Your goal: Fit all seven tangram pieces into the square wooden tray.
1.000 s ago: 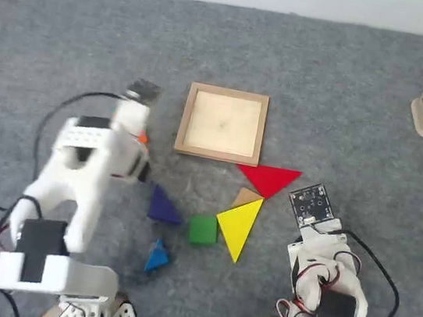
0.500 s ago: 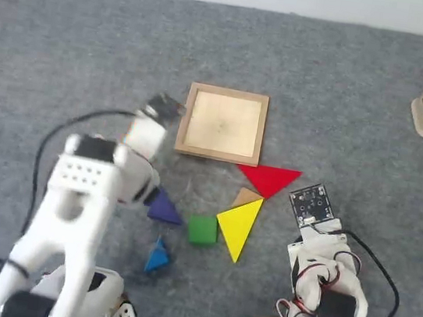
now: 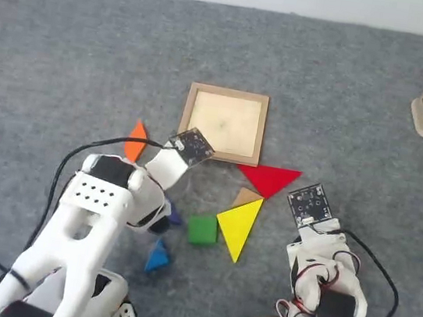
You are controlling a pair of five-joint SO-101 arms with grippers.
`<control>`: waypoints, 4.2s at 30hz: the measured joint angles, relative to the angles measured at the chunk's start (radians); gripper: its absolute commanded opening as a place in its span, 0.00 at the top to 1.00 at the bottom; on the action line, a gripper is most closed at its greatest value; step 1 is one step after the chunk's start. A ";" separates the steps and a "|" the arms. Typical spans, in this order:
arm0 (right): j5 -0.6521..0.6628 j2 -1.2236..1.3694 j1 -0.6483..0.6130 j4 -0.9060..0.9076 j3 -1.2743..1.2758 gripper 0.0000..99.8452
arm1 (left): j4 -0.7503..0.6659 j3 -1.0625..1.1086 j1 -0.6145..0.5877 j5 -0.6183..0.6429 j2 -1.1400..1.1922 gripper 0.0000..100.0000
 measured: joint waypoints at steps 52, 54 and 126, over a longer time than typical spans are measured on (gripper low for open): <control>0.002 0.000 0.000 0.034 0.000 0.99 | -0.227 -0.384 0.038 -0.201 0.634 0.77; 0.002 0.000 0.000 0.034 0.000 0.99 | -0.227 -0.440 0.028 -0.203 0.710 0.79; 0.002 0.000 0.000 0.034 0.000 0.99 | 0.095 -0.112 0.276 -0.183 0.474 0.82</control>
